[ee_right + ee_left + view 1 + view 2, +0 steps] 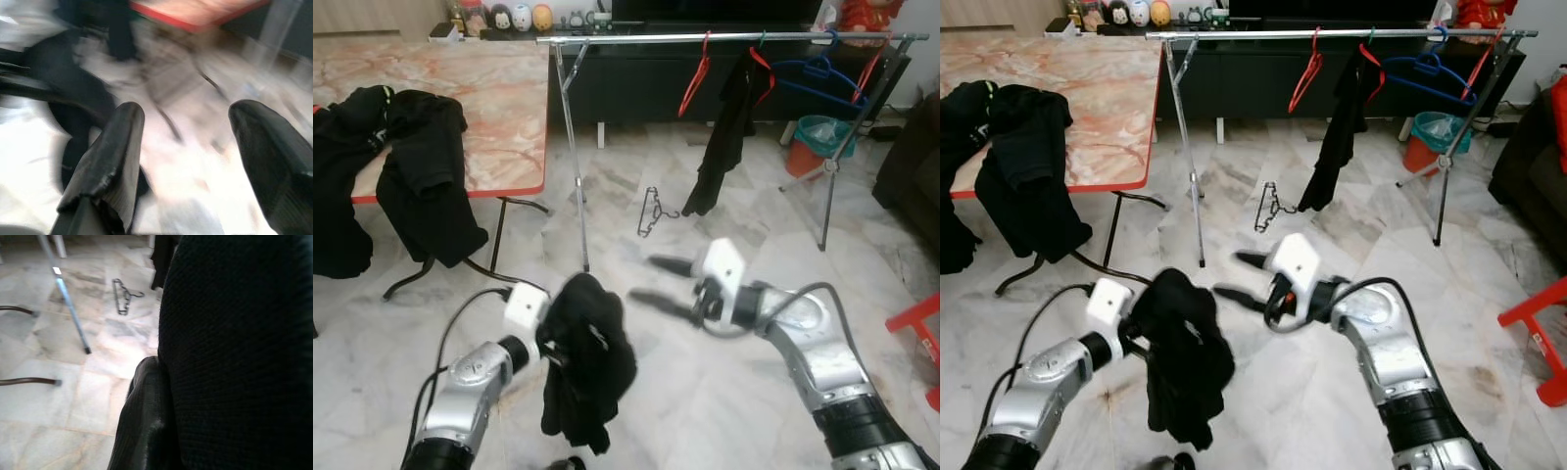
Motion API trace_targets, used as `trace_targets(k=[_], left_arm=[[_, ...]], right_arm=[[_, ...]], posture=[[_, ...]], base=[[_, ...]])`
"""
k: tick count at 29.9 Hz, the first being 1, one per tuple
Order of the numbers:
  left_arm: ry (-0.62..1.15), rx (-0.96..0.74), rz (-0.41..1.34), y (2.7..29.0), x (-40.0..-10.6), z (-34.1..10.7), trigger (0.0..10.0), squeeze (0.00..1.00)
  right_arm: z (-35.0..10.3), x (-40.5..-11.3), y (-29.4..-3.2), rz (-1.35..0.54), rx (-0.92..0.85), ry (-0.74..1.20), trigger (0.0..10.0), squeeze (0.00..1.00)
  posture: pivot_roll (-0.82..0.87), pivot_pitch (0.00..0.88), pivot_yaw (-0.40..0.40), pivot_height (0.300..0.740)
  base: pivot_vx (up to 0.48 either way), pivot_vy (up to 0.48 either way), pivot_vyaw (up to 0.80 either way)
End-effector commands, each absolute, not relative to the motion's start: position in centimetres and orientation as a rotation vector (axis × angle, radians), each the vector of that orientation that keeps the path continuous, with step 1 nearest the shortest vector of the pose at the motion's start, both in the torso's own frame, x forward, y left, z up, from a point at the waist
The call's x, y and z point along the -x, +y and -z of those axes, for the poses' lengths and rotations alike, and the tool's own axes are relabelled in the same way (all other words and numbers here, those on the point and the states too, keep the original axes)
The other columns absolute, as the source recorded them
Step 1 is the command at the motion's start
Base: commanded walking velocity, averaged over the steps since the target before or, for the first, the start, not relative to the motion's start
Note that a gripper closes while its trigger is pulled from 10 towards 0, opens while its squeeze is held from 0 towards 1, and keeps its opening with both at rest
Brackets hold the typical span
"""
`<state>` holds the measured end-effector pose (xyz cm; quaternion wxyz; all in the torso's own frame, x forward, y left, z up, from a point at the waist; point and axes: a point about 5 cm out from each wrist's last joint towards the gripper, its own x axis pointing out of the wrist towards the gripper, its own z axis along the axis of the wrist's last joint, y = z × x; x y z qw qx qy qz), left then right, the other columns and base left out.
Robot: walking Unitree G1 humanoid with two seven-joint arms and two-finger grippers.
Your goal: Hang hanger
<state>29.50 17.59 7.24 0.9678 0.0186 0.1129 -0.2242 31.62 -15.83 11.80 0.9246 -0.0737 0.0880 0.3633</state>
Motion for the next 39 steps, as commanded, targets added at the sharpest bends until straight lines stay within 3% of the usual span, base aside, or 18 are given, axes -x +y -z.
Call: trace_targets(k=[1, 8, 14, 19, 25, 26, 27, 36, 39], left_arm=[[0.181, -0.035, 0.436, 17.6, -30.1, -8.0, 10.0, 0.00], [0.118, -0.007, 0.371, 17.7, -31.1, -9.1, 10.0, 0.00], [0.060, 0.039, 0.492, 16.0, -31.2, -11.0, 10.0, 0.00], [0.032, 0.071, 0.607, 14.8, -30.8, -12.4, 10.0, 0.00], [0.000, 0.083, 0.676, 14.1, -30.7, -13.7, 10.0, 0.00], [0.000, 0.091, 0.684, 14.0, -30.6, -13.9, 10.0, 0.00], [0.002, 0.101, 0.695, 14.0, -30.5, -14.1, 10.0, 0.00], [0.019, 0.125, 0.724, 14.1, -30.2, -14.3, 10.0, 0.00], [0.023, 0.140, 0.726, 14.1, -30.1, -14.4, 10.0, 0.00]], right_arm=[[-10.4, -31.8, -17.3, -0.598, 0.117, 0.283, 10.0, 0.00], [-7.6, -29.6, -16.0, -0.697, 0.126, 0.394, 10.0, 0.00], [-7.0, -27.6, -14.3, -0.894, 0.119, 0.389, 10.0, 0.00], [-6.2, -27.7, -14.9, -0.856, 0.203, 0.417, 10.0, 0.00], [-6.7, -28.5, -15.1, -0.781, 0.151, 0.353, 10.0, 0.00], [-6.8, -28.5, -15.1, -0.781, 0.152, 0.345, 10.0, 0.08], [-6.8, -28.6, -15.3, -0.750, 0.128, 0.339, 10.0, 1.00], [-6.0, -28.0, -14.7, -0.756, 0.142, 0.325, 10.0, 1.00], [-6.5, -27.1, -13.9, -0.860, 0.085, 0.297, 10.0, 1.00]], posture=[[0.00, 0.068, -0.020, 0.740], [0.00, 0.065, -0.020, 0.740], [0.00, 0.063, -0.019, 0.740], [0.01, 0.065, -0.017, 0.740], [0.00, 0.066, -0.012, 0.740], [0.01, 0.067, -0.010, 0.740], [0.01, 0.068, -0.009, 0.740], [0.00, 0.074, 0.000, 0.740], [0.01, 0.075, 0.002, 0.740]], base=[[0.000, 0.000, 0.00], [0.000, 0.000, 0.00], [0.000, 0.000, 0.00], [0.000, 0.000, 0.00], [0.000, 0.000, 0.00], [0.000, 0.000, 0.00], [0.000, 0.000, 0.00], [0.000, 0.000, 0.00], [0.000, 0.000, 0.00]])
